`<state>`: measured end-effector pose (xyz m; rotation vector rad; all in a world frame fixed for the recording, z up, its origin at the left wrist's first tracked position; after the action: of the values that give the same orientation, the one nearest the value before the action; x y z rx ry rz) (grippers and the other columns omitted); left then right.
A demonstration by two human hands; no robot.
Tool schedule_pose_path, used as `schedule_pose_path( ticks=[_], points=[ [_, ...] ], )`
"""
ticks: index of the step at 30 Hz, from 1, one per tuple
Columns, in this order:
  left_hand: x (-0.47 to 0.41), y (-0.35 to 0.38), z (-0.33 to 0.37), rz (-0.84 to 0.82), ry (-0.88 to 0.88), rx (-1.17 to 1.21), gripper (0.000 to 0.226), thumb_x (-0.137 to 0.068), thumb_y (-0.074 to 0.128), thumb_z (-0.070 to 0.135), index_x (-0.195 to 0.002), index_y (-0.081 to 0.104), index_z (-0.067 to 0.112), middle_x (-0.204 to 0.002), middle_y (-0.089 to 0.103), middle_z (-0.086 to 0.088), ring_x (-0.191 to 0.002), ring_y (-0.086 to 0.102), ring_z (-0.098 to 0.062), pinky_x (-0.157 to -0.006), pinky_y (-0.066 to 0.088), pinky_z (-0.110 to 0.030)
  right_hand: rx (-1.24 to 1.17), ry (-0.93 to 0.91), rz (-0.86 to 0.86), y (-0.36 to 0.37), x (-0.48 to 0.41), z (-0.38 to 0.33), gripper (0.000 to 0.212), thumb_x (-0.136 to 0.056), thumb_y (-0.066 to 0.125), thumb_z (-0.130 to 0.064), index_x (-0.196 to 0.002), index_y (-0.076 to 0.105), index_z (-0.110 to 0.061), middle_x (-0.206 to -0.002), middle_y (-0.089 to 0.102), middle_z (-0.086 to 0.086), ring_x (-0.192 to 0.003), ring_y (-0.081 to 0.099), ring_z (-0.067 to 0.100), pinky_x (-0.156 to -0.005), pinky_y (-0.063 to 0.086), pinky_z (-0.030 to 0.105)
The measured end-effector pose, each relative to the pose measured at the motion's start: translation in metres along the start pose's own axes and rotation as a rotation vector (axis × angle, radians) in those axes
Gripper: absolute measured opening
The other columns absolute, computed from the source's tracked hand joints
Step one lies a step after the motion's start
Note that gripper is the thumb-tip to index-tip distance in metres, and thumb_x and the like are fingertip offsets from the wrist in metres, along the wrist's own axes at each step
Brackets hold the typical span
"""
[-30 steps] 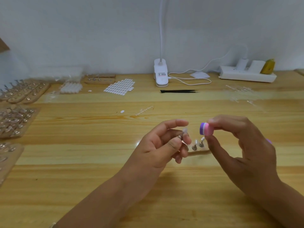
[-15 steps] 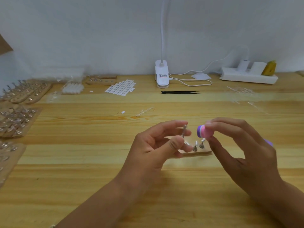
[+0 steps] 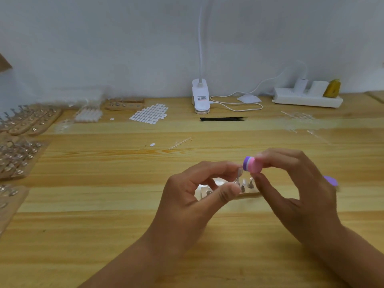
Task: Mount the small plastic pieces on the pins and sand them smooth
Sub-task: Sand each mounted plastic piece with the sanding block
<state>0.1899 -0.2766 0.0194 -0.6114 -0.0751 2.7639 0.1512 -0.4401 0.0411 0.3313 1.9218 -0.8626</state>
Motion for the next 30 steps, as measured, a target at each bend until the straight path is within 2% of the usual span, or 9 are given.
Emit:
schedule_pose_path(
  ticks=[4, 7, 9, 13, 15, 18, 24, 27, 30],
  points=[
    [0.0, 0.003, -0.004, -0.008, -0.05, 0.057, 0.026, -0.081, 0.072, 0.032, -0.107, 0.074, 0.027, -0.099, 0.075, 0.006, -0.091, 0.068, -0.011, -0.081, 0.056, -0.038, -0.004, -0.008, 0.051, -0.003, 0.002, -0.01, 0.027, -0.089, 0.069, -0.013, -0.114, 0.06, -0.014, -0.109, 0.058, -0.013, -0.113, 0.053, -0.011, -0.095, 0.037, 0.006],
    [0.0, 0.006, -0.003, -0.029, -0.039, 0.064, 0.024, -0.082, 0.071, 0.031, -0.105, 0.074, 0.028, -0.1, 0.074, 0.004, -0.093, 0.068, -0.014, -0.081, 0.054, -0.036, 0.014, -0.056, 0.006, 0.002, 0.005, -0.014, 0.03, -0.09, 0.069, -0.013, -0.118, 0.058, -0.013, -0.109, 0.059, -0.009, -0.117, 0.05, -0.013, -0.098, 0.037, 0.006],
    [0.0, 0.005, -0.005, -0.02, -0.057, 0.071, 0.025, -0.081, 0.071, 0.033, -0.105, 0.074, 0.029, -0.101, 0.074, 0.004, -0.095, 0.069, -0.014, -0.083, 0.055, -0.037, 0.014, 0.014, 0.014, -0.001, 0.002, -0.004, 0.028, -0.089, 0.068, -0.016, -0.115, 0.058, -0.017, -0.104, 0.057, -0.018, -0.113, 0.05, -0.016, -0.096, 0.035, 0.004],
    [0.0, 0.009, -0.005, -0.044, -0.075, 0.074, 0.025, -0.082, 0.069, 0.033, -0.106, 0.073, 0.027, -0.103, 0.073, 0.002, -0.098, 0.069, -0.021, -0.087, 0.054, -0.053, -0.008, 0.009, 0.046, -0.003, 0.003, -0.01, 0.028, -0.089, 0.07, -0.016, -0.115, 0.059, -0.017, -0.105, 0.058, -0.016, -0.11, 0.053, -0.012, -0.093, 0.036, 0.004],
    [0.0, 0.01, -0.005, -0.052, -0.067, 0.052, 0.024, -0.084, 0.068, 0.033, -0.107, 0.073, 0.027, -0.103, 0.073, 0.003, -0.099, 0.068, -0.021, -0.086, 0.053, -0.052, -0.028, -0.013, 0.008, 0.002, 0.004, -0.013, 0.028, -0.089, 0.069, -0.013, -0.115, 0.06, -0.016, -0.106, 0.06, -0.013, -0.11, 0.056, -0.007, -0.096, 0.039, 0.009],
    [-0.001, 0.007, -0.009, -0.028, -0.085, 0.062, 0.027, -0.083, 0.068, 0.032, -0.107, 0.074, 0.023, -0.102, 0.073, 0.002, -0.096, 0.068, -0.019, -0.085, 0.054, -0.05, -0.037, 0.071, -0.002, 0.002, 0.002, 0.001, 0.025, -0.089, 0.067, -0.013, -0.112, 0.059, -0.017, -0.106, 0.063, -0.007, -0.105, 0.058, -0.003, -0.094, 0.039, 0.008],
    [-0.001, 0.013, -0.01, -0.076, -0.081, 0.042, 0.023, -0.088, 0.064, 0.034, -0.109, 0.07, 0.027, -0.103, 0.07, 0.003, -0.097, 0.068, -0.023, -0.087, 0.054, -0.048, -0.057, 0.02, -0.024, 0.006, 0.006, -0.009, 0.03, -0.09, 0.068, -0.014, -0.117, 0.058, -0.016, -0.107, 0.06, -0.01, -0.109, 0.058, -0.004, -0.096, 0.041, 0.01],
    [-0.001, 0.01, -0.013, -0.071, -0.098, 0.064, 0.026, -0.088, 0.063, 0.035, -0.111, 0.07, 0.025, -0.105, 0.069, 0.0, -0.098, 0.067, -0.022, -0.088, 0.054, -0.045, -0.075, 0.118, -0.021, 0.005, 0.004, 0.004, 0.023, -0.09, 0.066, -0.016, -0.111, 0.06, -0.021, -0.104, 0.064, -0.008, -0.103, 0.061, 0.0, -0.093, 0.042, 0.011],
    [-0.001, 0.013, -0.008, -0.088, -0.069, 0.02, 0.024, -0.09, 0.061, 0.035, -0.112, 0.069, 0.028, -0.106, 0.069, 0.003, -0.101, 0.067, -0.024, -0.088, 0.054, -0.048, -0.124, 0.134, 0.011, 0.002, 0.004, 0.0, 0.027, -0.089, 0.068, -0.016, -0.113, 0.058, -0.021, -0.106, 0.064, -0.011, -0.103, 0.063, 0.003, -0.092, 0.043, 0.013]
  ],
)
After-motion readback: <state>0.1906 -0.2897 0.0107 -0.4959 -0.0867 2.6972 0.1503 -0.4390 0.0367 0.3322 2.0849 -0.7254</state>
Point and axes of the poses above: each hand's wrist, its own x-axis away from the middle knuckle, its own y-axis out of the palm, z = x × y, the point moved 8 cm from there along -x, towards the middle knuckle
